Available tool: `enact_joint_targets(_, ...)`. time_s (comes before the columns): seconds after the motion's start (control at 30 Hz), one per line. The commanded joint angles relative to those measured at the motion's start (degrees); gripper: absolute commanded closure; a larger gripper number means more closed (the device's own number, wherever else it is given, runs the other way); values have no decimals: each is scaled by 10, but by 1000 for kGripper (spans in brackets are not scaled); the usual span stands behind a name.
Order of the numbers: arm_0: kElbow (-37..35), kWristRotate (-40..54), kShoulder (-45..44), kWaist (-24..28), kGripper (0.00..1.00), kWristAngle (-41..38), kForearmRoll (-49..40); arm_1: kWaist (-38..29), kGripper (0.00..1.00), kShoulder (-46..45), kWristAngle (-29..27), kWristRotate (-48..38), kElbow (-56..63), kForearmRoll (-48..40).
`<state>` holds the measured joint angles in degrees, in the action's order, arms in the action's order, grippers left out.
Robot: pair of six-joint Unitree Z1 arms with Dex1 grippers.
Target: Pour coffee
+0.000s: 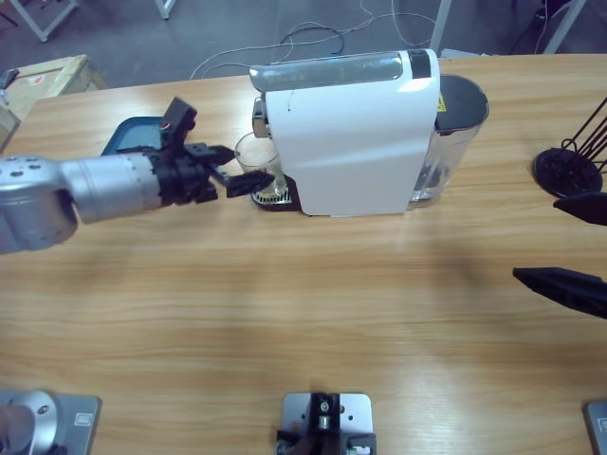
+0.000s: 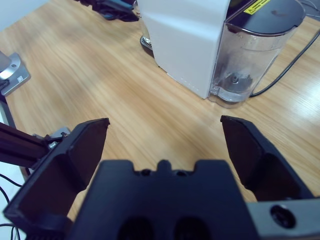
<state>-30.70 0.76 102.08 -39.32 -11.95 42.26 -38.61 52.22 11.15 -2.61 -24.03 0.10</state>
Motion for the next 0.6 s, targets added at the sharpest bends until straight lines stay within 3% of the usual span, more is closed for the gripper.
enact_joint_targets(0.03, -45, -9, 81, 4, 75, -7, 6, 1, 0, 6, 11, 8, 13, -4)
enact_joint_targets(0.1, -51, -10, 93, 4, 81, -8, 6, 1, 0, 6, 11, 8, 13, -4)
enact_joint_targets(0.17, -52, -10, 99, 4, 181, -9, 6, 1, 0, 6, 11, 8, 13, -4)
enact_joint_targets(0.23, -50, -10, 100, 4, 442, -8, 6, 1, 0, 6, 10, 9, 13, -4)
enact_joint_targets(0.33, -47, -11, 100, 4, 949, -6, 14, 1, 0, 6, 10, 11, 13, -4)
enact_joint_targets(0.37, -45, -11, 99, 4, 1000, -7, 21, 1, 0, 7, 10, 11, 13, -4)
enact_joint_targets(0.6, 1, -12, 73, 4, 1000, -8, 54, 1, 0, 8, 9, 13, 13, -4)
